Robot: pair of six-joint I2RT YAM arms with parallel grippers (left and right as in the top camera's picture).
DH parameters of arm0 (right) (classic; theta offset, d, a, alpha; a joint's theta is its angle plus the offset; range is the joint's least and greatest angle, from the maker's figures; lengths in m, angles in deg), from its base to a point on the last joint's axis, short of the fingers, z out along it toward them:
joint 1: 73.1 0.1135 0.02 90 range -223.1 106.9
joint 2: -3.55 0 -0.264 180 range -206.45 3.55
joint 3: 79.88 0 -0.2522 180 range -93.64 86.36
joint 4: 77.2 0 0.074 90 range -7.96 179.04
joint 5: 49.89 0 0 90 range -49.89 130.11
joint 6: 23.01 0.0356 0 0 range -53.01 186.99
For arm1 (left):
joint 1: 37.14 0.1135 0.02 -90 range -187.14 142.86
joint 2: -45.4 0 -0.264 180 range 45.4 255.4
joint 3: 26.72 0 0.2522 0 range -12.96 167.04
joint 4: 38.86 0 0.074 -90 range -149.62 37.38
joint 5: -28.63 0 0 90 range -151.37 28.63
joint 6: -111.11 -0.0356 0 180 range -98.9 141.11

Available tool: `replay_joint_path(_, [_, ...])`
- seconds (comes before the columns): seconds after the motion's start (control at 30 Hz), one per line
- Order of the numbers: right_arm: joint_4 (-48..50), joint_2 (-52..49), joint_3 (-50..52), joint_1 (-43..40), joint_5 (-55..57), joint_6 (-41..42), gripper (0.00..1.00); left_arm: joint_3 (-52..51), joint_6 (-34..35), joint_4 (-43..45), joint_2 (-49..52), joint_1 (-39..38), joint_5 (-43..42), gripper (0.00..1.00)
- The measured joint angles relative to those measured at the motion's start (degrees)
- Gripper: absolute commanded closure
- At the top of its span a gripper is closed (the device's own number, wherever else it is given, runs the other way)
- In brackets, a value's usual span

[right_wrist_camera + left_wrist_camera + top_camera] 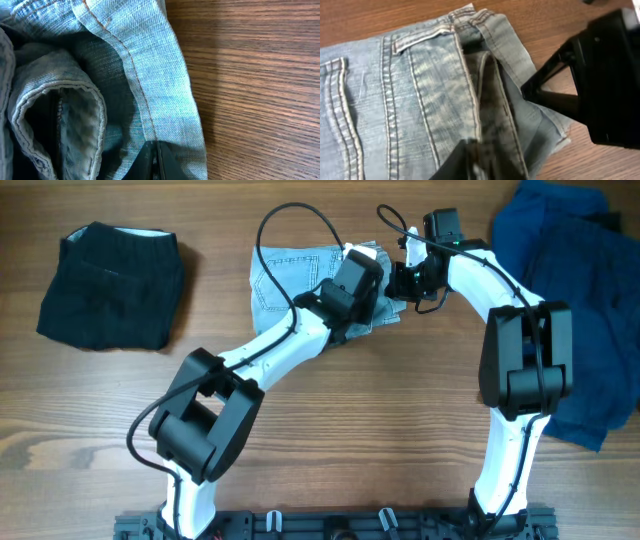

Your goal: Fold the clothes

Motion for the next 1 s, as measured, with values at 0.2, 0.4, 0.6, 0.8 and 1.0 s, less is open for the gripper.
replay_joint_path(0.2, [0.00,0.00,0.00,-0.07,-0.07,0.00,0.96,0.00,0.11,0.09,0.00,-0.74,0.98,0.96])
replay_joint_path(0.4, [0.00,-0.04,0.00,-0.28,-0.52,0.42,0.96,6.47,0.13,-2.91,0.44,-2.14,2.14,0.96])
replay_joint_path(0.6, [0.00,-0.07,0.00,-0.39,-0.70,0.44,0.96,9.66,0.35,-1.18,0.48,-3.28,2.36,0.96])
replay_joint_path(0.8, [-0.04,-0.11,0.00,-0.57,-1.25,0.59,0.96,9.66,2.14,1.16,0.74,-3.30,2.10,0.22])
replay_joint_path(1.0, [0.00,-0.26,-0.31,-1.49,-4.68,1.88,0.54,10.12,2.84,-2.75,0.74,-4.09,1.03,0.00])
